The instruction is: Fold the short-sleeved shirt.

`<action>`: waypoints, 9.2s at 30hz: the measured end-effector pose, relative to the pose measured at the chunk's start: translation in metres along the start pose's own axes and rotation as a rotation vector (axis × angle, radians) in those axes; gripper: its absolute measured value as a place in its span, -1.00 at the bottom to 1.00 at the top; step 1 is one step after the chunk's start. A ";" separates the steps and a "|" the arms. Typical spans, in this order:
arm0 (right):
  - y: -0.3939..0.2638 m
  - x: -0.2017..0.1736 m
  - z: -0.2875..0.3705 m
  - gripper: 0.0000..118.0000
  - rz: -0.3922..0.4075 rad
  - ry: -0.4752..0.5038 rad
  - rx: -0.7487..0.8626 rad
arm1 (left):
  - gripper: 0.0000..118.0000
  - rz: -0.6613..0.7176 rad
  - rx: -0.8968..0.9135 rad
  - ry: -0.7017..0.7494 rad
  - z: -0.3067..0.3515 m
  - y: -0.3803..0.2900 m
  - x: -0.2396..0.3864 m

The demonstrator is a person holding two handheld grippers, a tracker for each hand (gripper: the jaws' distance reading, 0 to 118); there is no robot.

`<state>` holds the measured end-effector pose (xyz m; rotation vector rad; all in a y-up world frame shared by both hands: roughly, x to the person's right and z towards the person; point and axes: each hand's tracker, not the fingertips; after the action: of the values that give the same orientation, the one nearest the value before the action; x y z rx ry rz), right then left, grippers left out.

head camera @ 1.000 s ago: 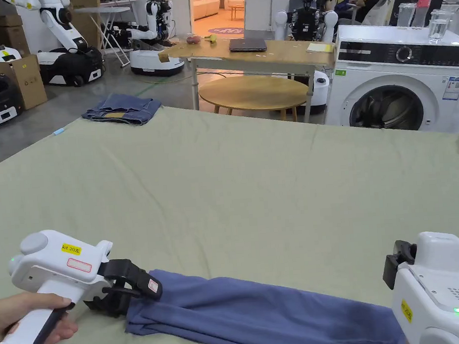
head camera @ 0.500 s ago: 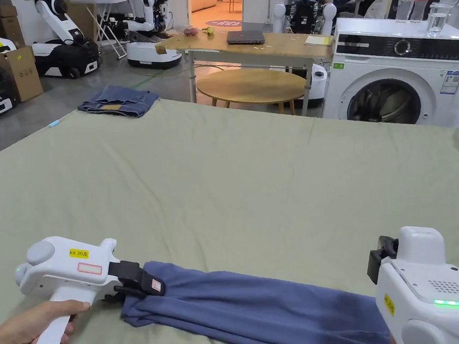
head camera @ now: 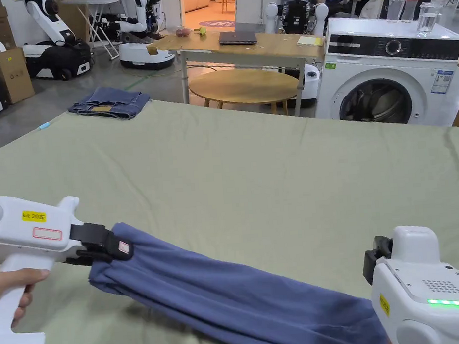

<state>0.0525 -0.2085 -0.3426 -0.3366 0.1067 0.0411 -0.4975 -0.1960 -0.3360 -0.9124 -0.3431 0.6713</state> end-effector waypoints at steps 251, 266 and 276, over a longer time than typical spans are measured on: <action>-0.076 -0.024 -0.014 -1.00 -0.009 0.092 -0.342 | -1.00 -0.330 0.291 0.154 -0.092 -0.095 0.127; -0.072 -0.022 -0.015 -1.00 -0.002 0.109 -0.370 | 0.23 -0.028 -0.294 -0.344 -0.155 -0.060 0.059; -0.071 -0.023 -0.012 -1.00 -0.004 0.110 -0.370 | 0.23 0.089 -0.379 -0.420 -0.217 -0.076 0.059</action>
<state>0.0328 -0.2798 -0.3280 -0.7088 0.2080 0.0385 -0.3066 -0.3215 -0.3998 -1.1488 -0.8285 0.8992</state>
